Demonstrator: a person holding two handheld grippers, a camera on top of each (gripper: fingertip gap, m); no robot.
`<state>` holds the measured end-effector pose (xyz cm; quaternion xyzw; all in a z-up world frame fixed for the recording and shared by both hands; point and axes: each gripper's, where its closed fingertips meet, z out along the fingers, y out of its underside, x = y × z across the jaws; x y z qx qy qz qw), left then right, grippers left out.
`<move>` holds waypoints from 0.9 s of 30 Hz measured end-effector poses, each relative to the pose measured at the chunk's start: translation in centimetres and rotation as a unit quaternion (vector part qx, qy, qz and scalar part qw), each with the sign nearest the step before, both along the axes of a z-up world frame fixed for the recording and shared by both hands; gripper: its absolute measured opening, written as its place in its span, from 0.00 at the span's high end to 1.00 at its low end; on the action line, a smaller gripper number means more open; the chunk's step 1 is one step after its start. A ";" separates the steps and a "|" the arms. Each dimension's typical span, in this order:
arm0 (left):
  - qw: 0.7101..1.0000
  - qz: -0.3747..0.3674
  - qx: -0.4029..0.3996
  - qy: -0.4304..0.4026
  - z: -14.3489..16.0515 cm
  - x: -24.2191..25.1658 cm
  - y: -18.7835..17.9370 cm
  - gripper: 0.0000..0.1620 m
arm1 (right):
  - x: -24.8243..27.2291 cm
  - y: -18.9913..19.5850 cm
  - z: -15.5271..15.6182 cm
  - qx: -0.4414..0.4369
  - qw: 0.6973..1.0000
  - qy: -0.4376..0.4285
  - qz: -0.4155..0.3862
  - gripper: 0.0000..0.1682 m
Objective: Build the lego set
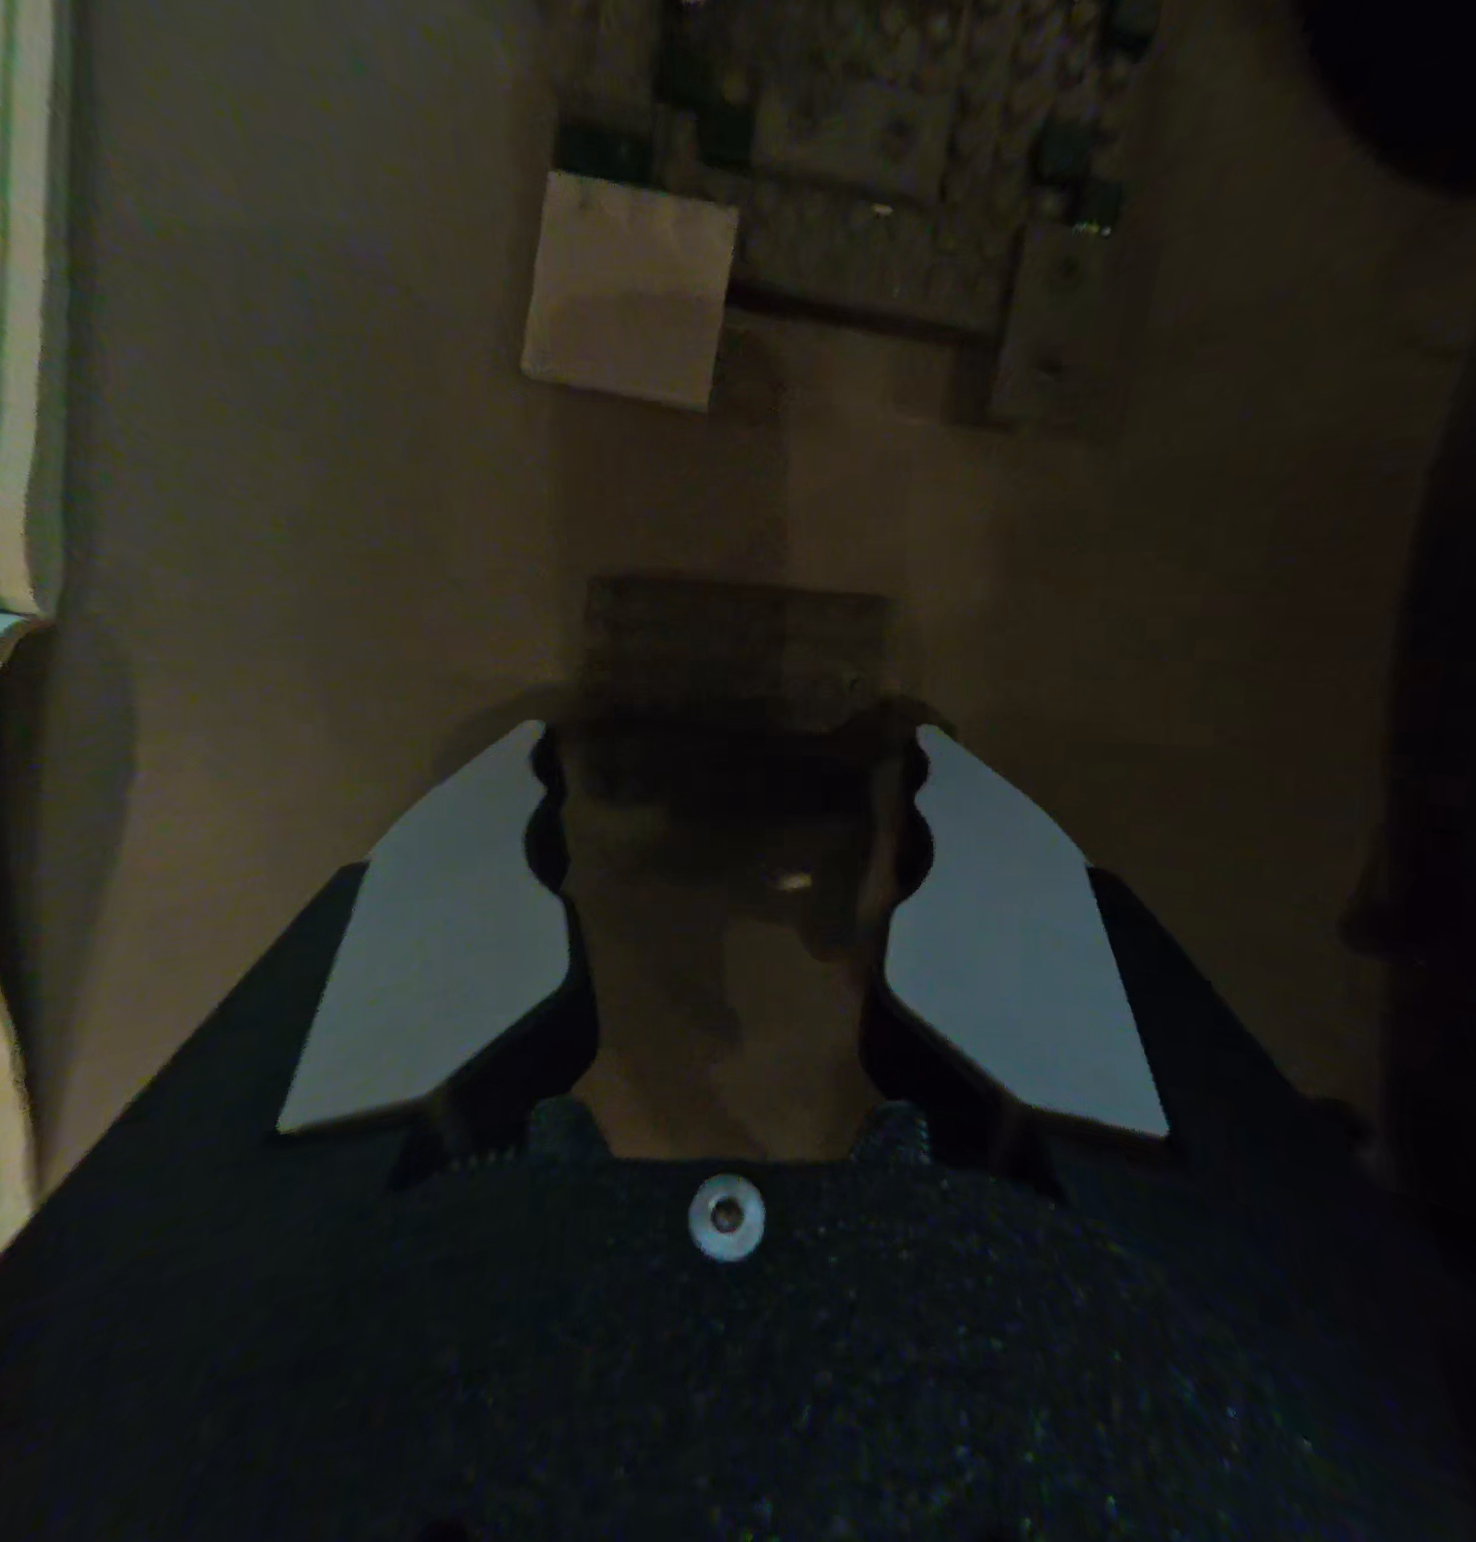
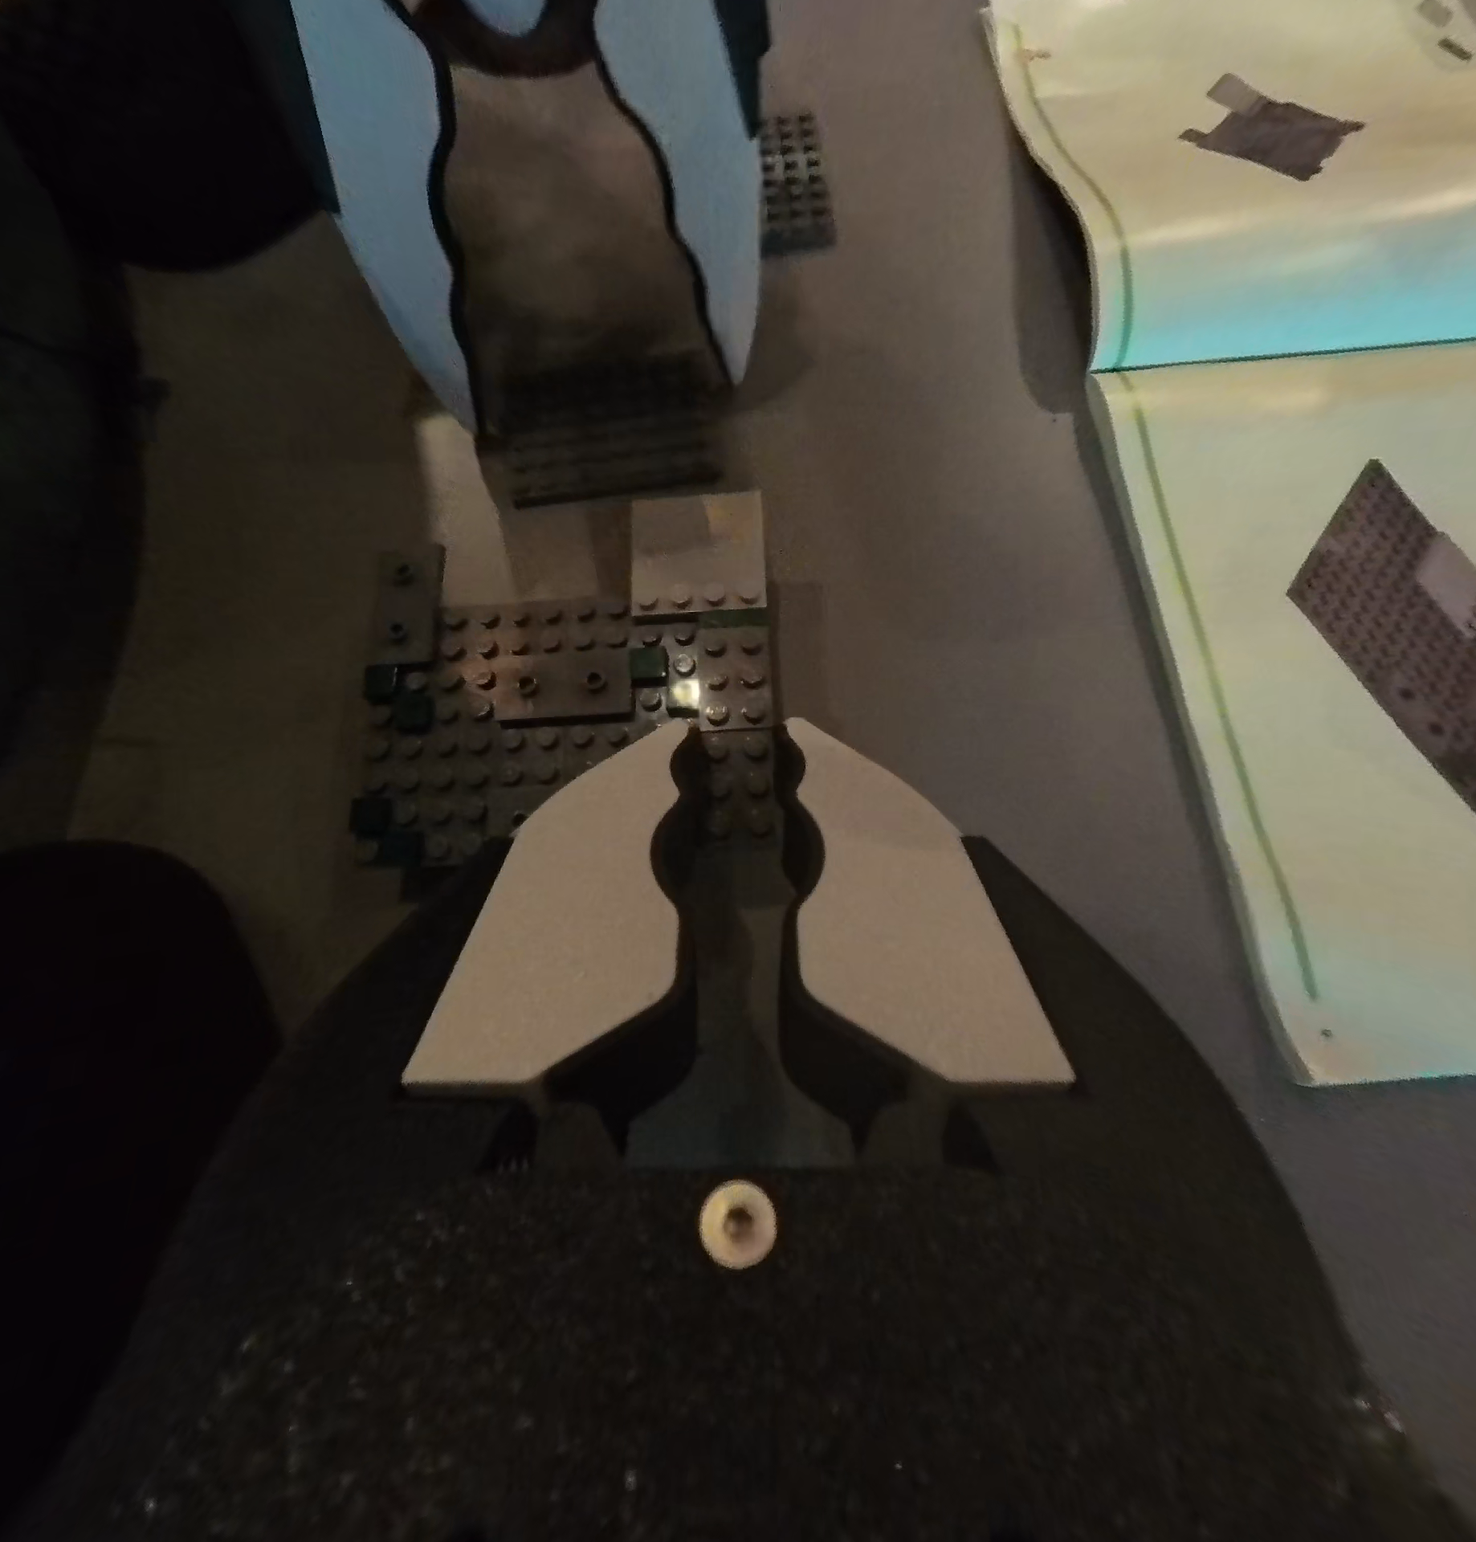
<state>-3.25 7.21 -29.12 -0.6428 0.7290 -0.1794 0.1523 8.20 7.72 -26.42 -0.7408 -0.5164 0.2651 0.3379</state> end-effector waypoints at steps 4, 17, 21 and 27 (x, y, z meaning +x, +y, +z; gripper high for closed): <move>1.000 0.003 -0.002 -0.010 0.1 0.1 -0.4 0.60 | -0.4 -0.3 0.1 0.004 1.000 0.000 0.004 0.90; 0.992 -0.040 0.112 -0.053 2.7 0.6 0.5 0.60 | -2.3 -0.4 2.2 0.048 0.999 -0.008 0.010 0.90; 0.991 -0.035 0.113 -0.062 3.3 0.3 0.8 0.60 | -2.6 -0.6 2.3 0.033 0.999 -0.008 0.014 0.90; 0.990 -0.018 0.110 -0.088 3.8 -0.5 0.7 0.60 | -2.4 -1.2 2.1 -0.020 0.999 -0.023 0.017 0.90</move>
